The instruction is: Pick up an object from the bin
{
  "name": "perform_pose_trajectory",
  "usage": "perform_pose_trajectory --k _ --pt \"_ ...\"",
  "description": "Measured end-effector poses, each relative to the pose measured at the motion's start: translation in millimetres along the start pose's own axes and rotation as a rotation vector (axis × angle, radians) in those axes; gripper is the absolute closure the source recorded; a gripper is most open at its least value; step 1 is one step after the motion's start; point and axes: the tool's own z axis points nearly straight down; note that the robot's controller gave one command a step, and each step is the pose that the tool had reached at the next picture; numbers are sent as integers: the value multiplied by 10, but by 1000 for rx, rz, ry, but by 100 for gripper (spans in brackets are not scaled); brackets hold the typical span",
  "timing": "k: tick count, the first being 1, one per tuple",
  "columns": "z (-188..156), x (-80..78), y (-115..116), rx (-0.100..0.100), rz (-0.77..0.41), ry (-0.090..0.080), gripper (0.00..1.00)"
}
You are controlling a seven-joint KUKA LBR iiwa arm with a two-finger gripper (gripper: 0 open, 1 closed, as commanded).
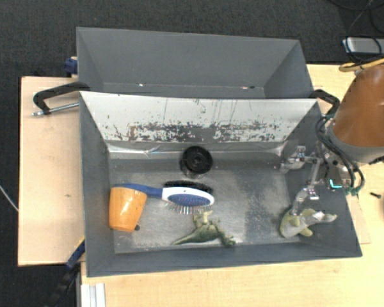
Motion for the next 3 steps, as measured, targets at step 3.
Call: perform_pose_trajectory --k 3 --pt "111 -344 2229 0 -361 -9 0"
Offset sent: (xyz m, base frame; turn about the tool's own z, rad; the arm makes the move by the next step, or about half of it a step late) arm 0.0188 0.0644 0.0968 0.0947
